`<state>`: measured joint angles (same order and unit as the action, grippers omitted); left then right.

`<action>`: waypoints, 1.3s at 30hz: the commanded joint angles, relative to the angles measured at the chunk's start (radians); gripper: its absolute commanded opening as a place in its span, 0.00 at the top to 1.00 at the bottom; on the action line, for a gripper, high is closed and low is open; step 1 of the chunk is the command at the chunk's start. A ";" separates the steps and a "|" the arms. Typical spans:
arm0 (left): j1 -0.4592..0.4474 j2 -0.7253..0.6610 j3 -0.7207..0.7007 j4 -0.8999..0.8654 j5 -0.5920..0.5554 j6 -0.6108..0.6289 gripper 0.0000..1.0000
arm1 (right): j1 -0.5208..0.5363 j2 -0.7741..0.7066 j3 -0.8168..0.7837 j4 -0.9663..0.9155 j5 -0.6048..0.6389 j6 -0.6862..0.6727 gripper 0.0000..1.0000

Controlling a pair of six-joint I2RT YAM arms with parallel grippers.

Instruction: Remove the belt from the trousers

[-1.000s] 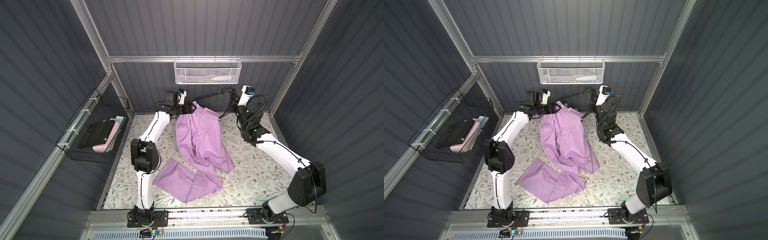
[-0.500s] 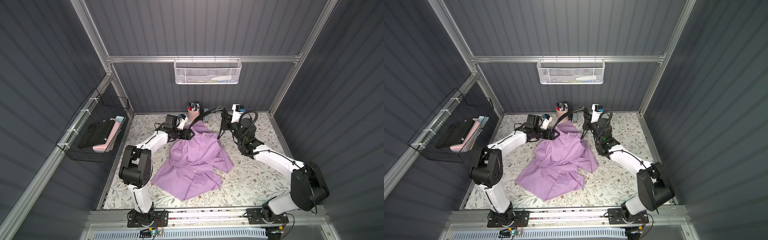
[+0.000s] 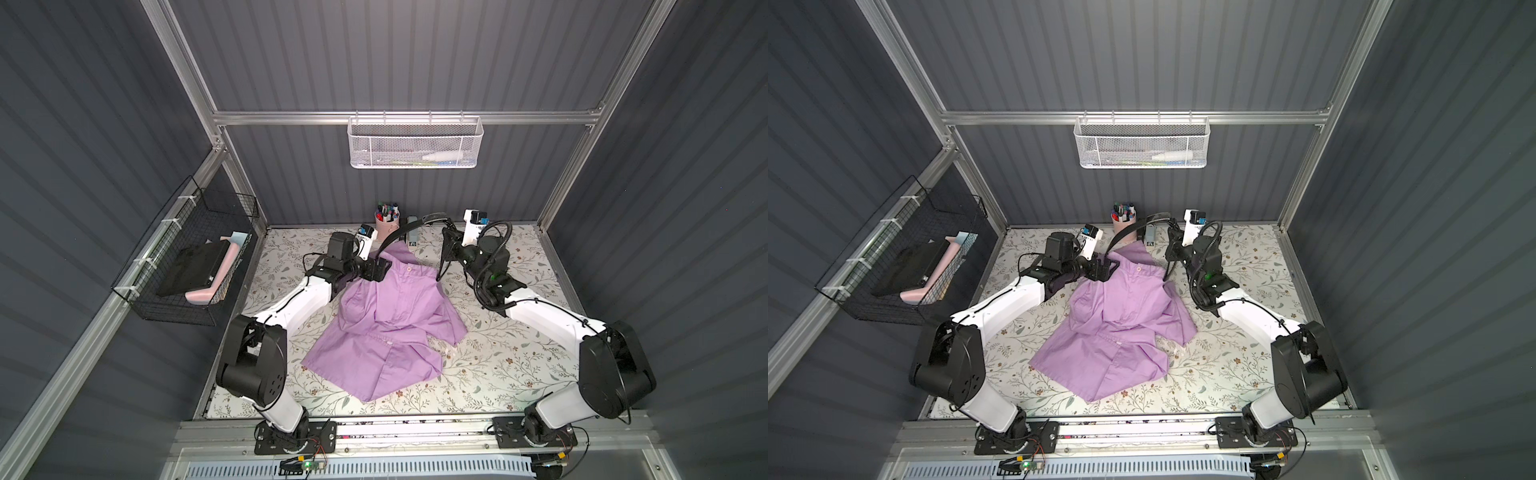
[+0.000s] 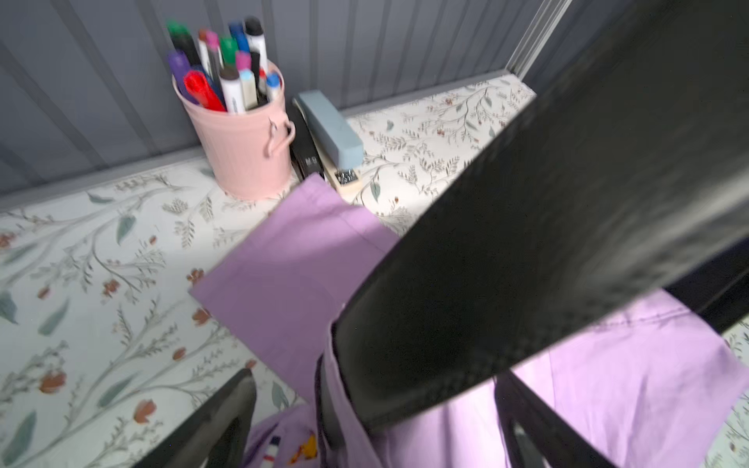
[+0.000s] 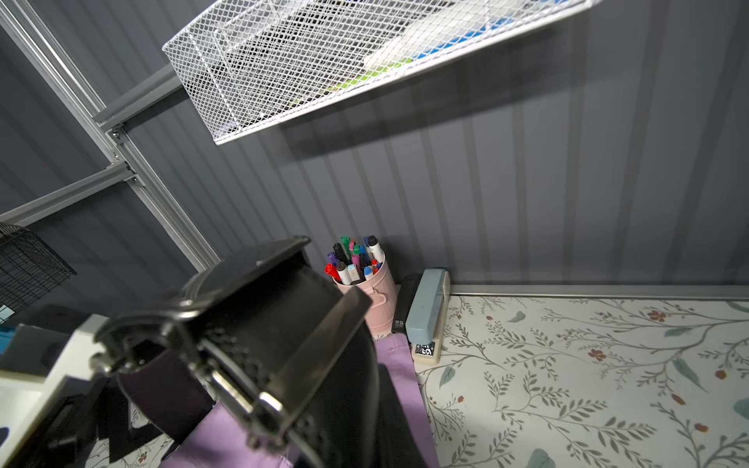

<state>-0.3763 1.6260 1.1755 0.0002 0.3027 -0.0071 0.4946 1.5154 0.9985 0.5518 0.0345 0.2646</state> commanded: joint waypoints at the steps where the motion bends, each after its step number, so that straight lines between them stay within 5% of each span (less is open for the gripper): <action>1: -0.024 -0.012 0.069 0.019 -0.036 0.064 0.10 | 0.002 -0.021 0.034 -0.007 -0.048 0.005 1.00; 12: -0.085 0.078 0.279 -0.001 -0.003 0.110 0.15 | 0.002 -0.018 0.034 -0.069 -0.114 0.010 1.00; 19: -0.091 0.118 0.439 -0.179 -0.023 0.133 0.81 | 0.001 -0.027 0.020 -0.071 -0.279 -0.025 1.00; 22: -0.101 0.119 0.523 -0.274 -0.046 0.178 1.00 | 0.000 -0.031 0.038 -0.165 -0.319 -0.069 0.80; 28: -0.121 0.203 0.825 -0.575 -0.114 0.351 1.00 | 0.014 -0.215 -0.031 -0.247 -0.191 -0.128 0.48; 33: -0.121 0.410 1.270 -0.838 -0.156 0.524 1.00 | 0.043 -0.378 -0.068 -0.234 -0.066 -0.229 0.40; 36: -0.121 0.385 1.241 -0.723 -0.162 0.574 1.00 | 0.044 -0.400 -0.002 -0.321 -0.024 -0.274 0.39; 39: -0.129 0.411 1.302 -0.796 -0.165 0.547 1.00 | 0.043 -0.399 0.040 -0.386 -0.045 -0.290 0.39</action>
<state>-0.4980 2.0399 2.4062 -0.7391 0.1520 0.5018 0.5362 1.1057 1.0080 0.2581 -0.0380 0.0307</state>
